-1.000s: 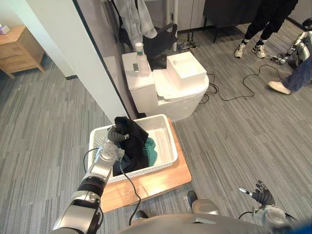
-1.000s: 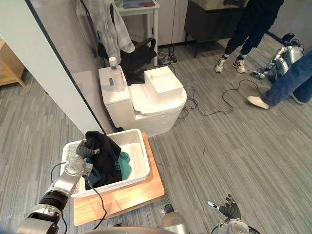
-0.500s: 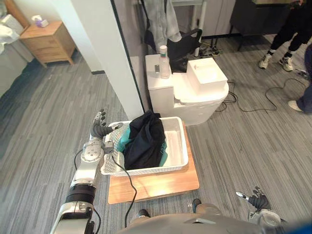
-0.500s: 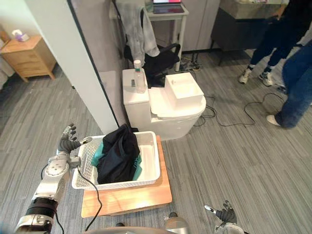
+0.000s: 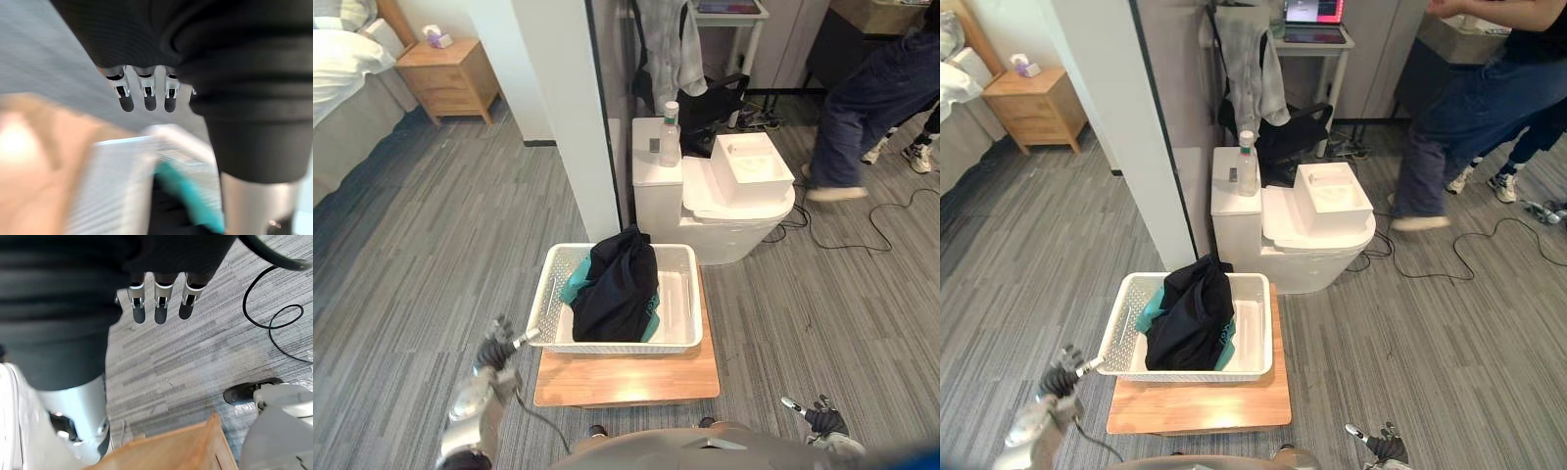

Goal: Tidy the bed and pick cloth on bed and put in laundry

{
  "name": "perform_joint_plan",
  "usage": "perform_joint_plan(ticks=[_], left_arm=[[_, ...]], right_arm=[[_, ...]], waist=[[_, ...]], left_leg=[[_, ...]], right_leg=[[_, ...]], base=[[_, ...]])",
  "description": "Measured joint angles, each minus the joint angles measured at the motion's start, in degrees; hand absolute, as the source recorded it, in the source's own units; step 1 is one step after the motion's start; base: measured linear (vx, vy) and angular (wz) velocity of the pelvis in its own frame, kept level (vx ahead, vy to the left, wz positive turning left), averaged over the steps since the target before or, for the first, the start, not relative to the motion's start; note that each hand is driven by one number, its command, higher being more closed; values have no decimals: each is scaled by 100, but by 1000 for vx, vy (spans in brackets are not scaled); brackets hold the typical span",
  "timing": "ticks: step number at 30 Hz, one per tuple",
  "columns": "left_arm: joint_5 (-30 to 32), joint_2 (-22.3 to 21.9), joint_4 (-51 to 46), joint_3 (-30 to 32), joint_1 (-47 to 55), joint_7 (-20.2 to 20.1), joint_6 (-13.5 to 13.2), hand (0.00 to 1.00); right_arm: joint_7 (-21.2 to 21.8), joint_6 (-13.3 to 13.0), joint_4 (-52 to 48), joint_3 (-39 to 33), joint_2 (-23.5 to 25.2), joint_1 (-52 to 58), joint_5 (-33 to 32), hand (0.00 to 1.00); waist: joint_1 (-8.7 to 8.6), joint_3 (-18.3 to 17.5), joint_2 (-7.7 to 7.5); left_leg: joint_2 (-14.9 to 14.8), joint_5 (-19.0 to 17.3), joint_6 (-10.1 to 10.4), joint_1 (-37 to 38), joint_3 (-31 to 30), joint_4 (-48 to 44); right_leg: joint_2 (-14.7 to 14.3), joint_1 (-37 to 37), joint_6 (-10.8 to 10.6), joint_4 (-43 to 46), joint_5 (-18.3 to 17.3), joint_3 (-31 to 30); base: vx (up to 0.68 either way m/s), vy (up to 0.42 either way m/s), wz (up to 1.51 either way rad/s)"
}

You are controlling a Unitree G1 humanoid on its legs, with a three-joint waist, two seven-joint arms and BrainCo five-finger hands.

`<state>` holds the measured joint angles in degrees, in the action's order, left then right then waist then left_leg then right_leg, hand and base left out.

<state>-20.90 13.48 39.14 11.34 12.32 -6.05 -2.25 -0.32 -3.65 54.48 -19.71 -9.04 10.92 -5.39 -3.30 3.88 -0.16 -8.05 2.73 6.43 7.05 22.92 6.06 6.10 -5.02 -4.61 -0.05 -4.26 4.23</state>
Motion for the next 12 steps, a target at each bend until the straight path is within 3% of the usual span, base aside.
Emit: perform_joint_plan(ticks=[6,12], left_arm=[[359,-311,1074,-120,225,-225,170,0],[479,-394,1663,-95,192,62,173,0]], right_arm=[[16,1,290,-64,116,-234,-2,0],[14,127,633,-62,217,-329,-135,0]], waist=[[83,-63,42],[86,-77,65]], left_leg=[[20,-16,-10,24,-30,1],[17,-33,2,10,-109,0]], right_leg=[[22,-32,-27,0,-53,29],[23,-60,-24,5,-83,106]], base=[[-5,4,2],[8,-3,5]])
